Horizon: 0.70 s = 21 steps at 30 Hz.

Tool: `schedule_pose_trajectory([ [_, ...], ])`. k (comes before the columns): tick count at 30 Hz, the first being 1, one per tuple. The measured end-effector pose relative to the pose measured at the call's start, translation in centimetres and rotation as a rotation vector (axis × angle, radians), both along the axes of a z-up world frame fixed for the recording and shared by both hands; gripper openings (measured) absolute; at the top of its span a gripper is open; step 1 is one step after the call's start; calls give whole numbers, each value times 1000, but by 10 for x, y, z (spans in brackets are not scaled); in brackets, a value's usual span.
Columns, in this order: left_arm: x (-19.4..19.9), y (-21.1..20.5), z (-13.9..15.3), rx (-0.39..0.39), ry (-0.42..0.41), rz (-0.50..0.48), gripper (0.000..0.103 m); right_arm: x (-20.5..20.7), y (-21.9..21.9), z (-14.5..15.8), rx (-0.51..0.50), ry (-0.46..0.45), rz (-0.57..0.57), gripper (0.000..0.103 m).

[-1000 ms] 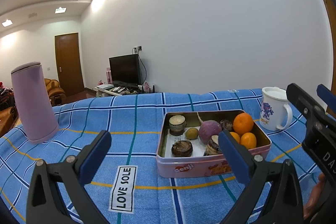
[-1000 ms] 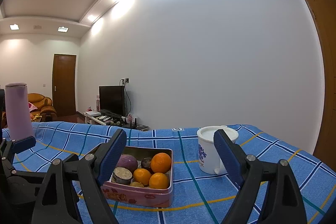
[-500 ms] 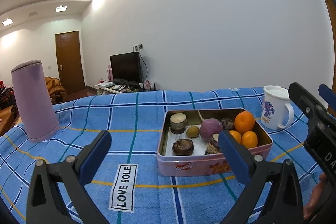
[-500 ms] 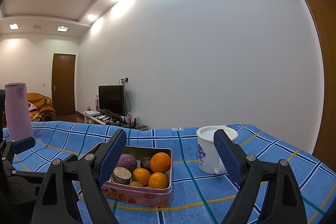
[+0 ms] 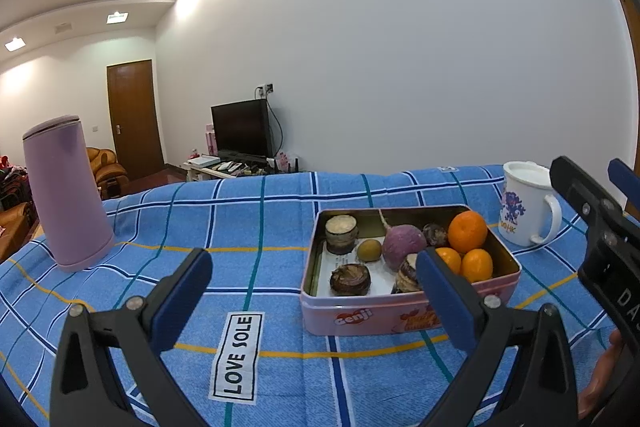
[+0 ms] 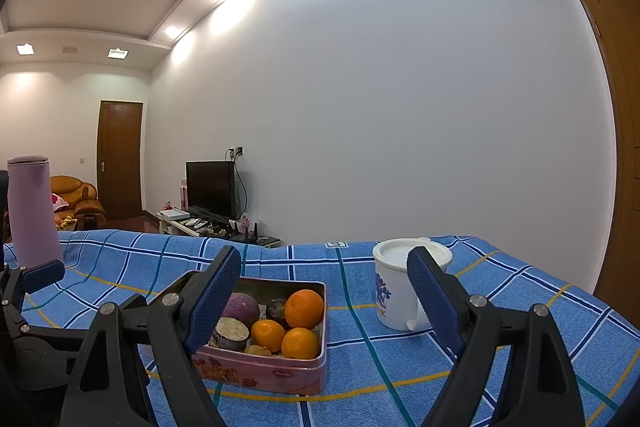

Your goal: Organize fruits

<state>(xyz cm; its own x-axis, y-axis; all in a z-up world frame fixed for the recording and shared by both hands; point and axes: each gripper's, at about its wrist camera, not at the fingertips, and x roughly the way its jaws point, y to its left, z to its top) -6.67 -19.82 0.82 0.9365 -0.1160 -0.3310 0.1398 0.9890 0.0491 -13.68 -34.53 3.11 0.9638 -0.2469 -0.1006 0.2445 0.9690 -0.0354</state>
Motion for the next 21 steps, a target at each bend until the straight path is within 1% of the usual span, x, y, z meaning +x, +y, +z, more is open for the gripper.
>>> schedule_pose_trajectory([
  [15, 1, 1, -1, 8, 6, 27, 103, 0, 0, 0, -1, 1, 0, 86],
  [21, 1, 0, 0, 6, 8, 13, 103, 0, 0, 0, -1, 1, 1, 86],
])
